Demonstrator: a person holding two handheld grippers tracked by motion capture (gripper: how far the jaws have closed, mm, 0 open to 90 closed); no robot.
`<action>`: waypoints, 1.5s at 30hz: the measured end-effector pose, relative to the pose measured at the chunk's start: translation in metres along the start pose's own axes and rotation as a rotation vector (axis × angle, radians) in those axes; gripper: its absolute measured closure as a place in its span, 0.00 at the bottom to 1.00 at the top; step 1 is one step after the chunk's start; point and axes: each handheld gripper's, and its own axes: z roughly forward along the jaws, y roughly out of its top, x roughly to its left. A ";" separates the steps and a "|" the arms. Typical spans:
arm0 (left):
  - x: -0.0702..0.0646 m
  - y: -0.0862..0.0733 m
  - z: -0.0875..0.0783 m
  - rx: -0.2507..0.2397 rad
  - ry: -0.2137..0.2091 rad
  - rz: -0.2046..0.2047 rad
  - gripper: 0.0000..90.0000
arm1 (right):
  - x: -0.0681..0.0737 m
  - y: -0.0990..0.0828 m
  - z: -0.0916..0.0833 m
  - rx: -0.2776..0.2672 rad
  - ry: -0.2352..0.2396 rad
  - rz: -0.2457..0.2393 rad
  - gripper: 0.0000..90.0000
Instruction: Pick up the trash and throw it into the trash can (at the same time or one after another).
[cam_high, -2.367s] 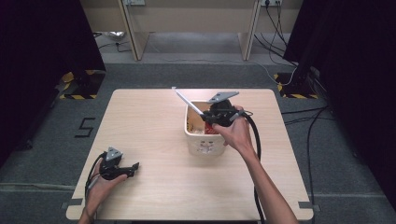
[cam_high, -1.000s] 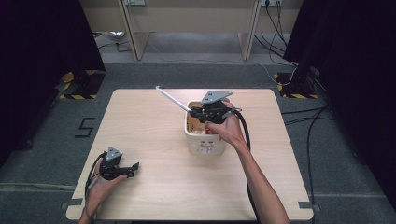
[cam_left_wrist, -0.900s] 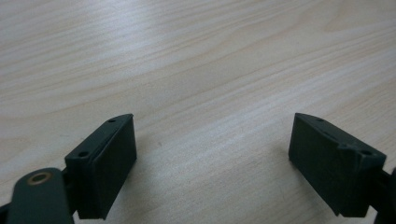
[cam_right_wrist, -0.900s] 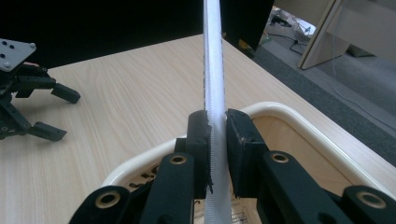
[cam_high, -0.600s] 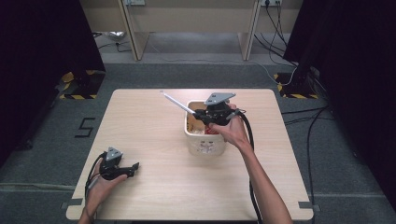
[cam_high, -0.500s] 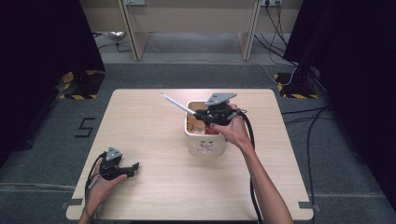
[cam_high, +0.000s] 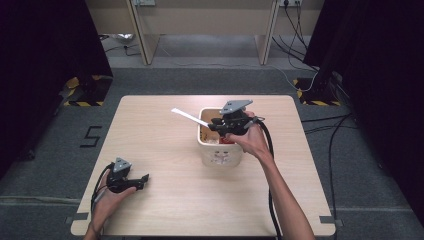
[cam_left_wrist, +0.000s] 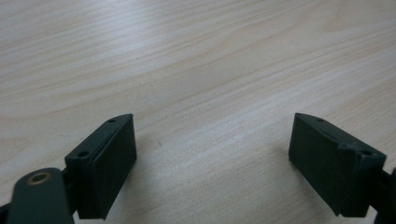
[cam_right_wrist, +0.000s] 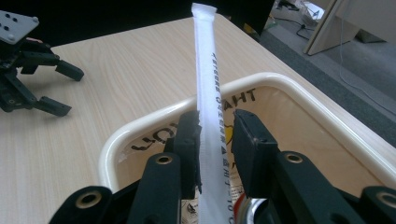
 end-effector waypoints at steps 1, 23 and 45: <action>0.000 0.000 0.000 0.001 0.000 0.000 0.16 | 0.000 0.000 -0.002 -0.001 -0.002 -0.002 0.79; 0.000 0.000 0.000 -0.001 0.001 0.000 0.16 | 0.021 -0.011 -0.036 0.181 -0.047 -0.088 0.95; 0.000 0.000 0.000 -0.001 0.001 0.001 0.16 | 0.020 -0.007 -0.016 0.221 -0.122 -0.091 0.89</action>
